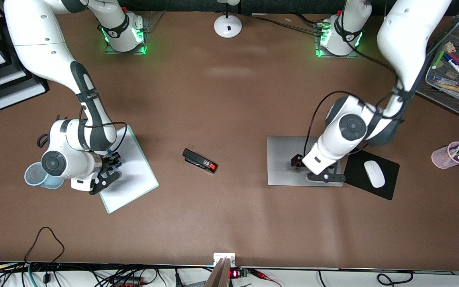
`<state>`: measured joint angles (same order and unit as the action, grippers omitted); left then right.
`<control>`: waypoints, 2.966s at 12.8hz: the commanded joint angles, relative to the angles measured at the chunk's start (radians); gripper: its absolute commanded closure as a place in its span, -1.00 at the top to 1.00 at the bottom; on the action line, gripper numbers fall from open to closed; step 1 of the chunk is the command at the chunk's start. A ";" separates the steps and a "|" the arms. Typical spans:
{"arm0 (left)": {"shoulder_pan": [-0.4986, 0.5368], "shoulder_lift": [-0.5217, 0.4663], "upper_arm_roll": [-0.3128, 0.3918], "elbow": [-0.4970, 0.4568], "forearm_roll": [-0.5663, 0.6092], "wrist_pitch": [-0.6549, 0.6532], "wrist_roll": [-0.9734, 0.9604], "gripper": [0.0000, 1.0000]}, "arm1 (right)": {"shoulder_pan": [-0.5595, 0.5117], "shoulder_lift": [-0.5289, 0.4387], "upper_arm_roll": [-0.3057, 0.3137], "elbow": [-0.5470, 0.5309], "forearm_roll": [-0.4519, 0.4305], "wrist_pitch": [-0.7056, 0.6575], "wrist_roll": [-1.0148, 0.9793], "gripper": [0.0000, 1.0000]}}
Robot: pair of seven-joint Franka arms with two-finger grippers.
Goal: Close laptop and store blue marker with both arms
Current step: 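Push the laptop lid shut with the left gripper while the right gripper grasps the marker, then raise the left gripper off the laptop while the right gripper lifts the marker, then carry the blue marker with the right gripper over the light blue pen cup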
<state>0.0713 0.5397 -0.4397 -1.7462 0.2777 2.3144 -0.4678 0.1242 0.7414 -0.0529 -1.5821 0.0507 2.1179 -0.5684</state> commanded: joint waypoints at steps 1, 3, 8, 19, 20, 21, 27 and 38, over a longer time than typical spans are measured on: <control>0.004 -0.122 0.003 -0.010 0.031 -0.094 -0.031 1.00 | -0.003 0.003 0.002 0.004 0.017 0.007 -0.007 -0.26; 0.005 -0.174 0.003 0.035 0.025 -0.215 -0.025 1.00 | -0.001 0.004 0.004 0.004 0.017 0.008 -0.008 -0.30; 0.008 -0.267 -0.007 0.166 0.011 -0.481 -0.017 1.00 | -0.001 0.009 0.004 0.004 0.018 0.011 0.002 -0.71; 0.068 -0.314 -0.004 0.502 -0.092 -0.963 0.242 1.00 | -0.060 -0.089 -0.002 0.143 0.020 -0.036 -0.092 -0.98; 0.076 -0.335 -0.001 0.491 -0.116 -0.974 0.245 1.00 | -0.084 -0.117 0.002 0.143 0.021 -0.036 -0.125 -0.97; 0.074 -0.371 0.015 0.475 -0.147 -0.984 0.261 1.00 | -0.099 -0.153 0.005 0.143 0.056 -0.036 -0.155 -0.97; -0.113 -0.578 0.303 0.229 -0.250 -0.916 0.397 1.00 | -0.195 -0.261 0.002 0.140 0.276 -0.067 -0.577 -0.97; -0.119 -0.646 0.312 0.112 -0.290 -0.828 0.405 1.00 | -0.477 -0.243 -0.002 0.154 0.764 -0.318 -1.497 -0.97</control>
<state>-0.0437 -0.0856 -0.1420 -1.6151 0.0176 1.4722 -0.0909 -0.3070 0.4856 -0.0680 -1.4270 0.7651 1.8443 -1.9360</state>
